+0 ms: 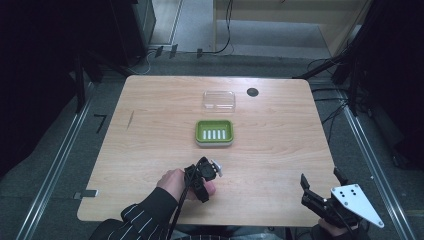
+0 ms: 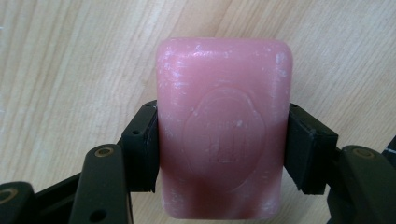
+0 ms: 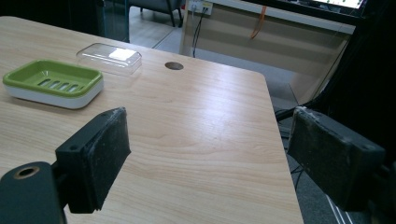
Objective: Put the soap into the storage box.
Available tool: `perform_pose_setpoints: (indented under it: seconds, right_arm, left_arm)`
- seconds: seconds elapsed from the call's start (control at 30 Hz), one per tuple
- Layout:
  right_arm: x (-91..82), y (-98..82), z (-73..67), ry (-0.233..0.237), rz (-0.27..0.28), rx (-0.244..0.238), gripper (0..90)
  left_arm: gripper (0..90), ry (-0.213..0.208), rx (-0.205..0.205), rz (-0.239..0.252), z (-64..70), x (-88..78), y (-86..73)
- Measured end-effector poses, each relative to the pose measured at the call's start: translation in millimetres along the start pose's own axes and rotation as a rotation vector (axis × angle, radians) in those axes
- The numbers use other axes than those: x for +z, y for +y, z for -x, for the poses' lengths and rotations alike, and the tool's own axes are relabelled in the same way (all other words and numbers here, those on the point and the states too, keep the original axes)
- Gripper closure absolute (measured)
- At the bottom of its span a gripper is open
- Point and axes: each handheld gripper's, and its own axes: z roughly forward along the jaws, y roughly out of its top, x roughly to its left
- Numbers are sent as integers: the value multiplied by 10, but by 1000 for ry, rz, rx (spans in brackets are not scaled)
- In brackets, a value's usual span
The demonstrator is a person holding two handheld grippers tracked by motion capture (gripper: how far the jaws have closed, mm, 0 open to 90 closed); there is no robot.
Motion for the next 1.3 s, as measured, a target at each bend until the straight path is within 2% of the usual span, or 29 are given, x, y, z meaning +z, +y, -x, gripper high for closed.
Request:
perform_pose_setpoints:
  seconds: [0.67, 1.3]
  right_arm:
    - [-1, 1, -2, 0, -3, -5, 131]
    - [5, 3, -7, 0, -6, -1, 131]
  left_arm:
    - [385, 7, 56, -3, -123, -77, 84]
    - [385, 9, 79, 15, -256, -192, 229]
